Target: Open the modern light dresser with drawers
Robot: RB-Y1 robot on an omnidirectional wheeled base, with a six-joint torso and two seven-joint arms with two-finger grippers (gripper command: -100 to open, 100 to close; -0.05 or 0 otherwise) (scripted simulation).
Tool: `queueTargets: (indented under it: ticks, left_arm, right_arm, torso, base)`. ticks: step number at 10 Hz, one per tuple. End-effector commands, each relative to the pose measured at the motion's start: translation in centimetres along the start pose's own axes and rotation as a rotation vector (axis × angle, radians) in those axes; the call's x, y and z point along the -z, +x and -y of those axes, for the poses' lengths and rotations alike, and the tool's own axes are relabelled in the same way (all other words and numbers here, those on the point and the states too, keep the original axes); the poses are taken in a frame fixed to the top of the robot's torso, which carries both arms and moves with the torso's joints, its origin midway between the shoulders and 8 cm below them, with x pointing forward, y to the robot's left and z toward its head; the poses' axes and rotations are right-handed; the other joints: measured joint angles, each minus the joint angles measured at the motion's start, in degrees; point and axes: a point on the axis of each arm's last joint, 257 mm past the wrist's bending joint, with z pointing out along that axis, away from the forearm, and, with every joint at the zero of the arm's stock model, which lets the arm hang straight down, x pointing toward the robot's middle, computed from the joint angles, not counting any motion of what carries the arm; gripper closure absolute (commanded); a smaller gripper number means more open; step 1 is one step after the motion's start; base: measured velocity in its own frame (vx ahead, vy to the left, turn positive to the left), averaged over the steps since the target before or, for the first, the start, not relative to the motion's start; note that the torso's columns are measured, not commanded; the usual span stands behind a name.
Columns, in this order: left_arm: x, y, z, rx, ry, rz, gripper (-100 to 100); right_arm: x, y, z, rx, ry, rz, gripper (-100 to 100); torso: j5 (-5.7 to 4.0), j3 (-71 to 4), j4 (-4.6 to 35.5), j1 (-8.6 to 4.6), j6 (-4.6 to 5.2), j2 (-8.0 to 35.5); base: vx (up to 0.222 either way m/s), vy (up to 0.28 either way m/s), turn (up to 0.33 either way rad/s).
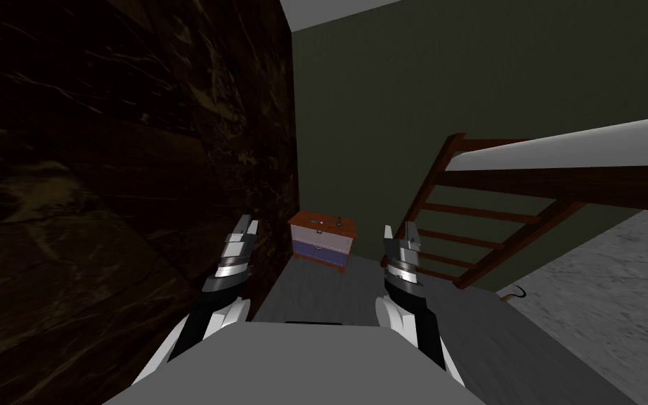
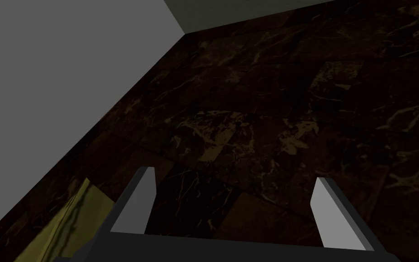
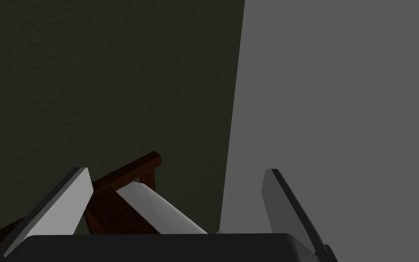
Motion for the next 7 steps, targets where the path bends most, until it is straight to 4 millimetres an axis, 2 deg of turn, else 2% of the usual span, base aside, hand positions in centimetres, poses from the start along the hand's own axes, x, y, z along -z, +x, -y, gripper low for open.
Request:
queueTargets:
  ticks: [1,7]
  left_arm:
    - [0.0,0.0,0.0,0.0,0.0,0.0,0]
    - [0.0,0.0,0.01,0.0,0.0,0.0,0]
  right_arm:
    - [0.0,0.0,0.0,0.0,0.0,0.0,0]
    - [-0.01,0.0,-0.01,0.0,0.0,0.0,0]
  torso:
    - [0.0,-4.67,2.35,0.0,0.0,2.32]
    - [0.0,-53.81,26.91,0.0,0.0,26.93]
  base:
    - [0.0,0.0,0.0]
    - [0.0,0.0,0.0]
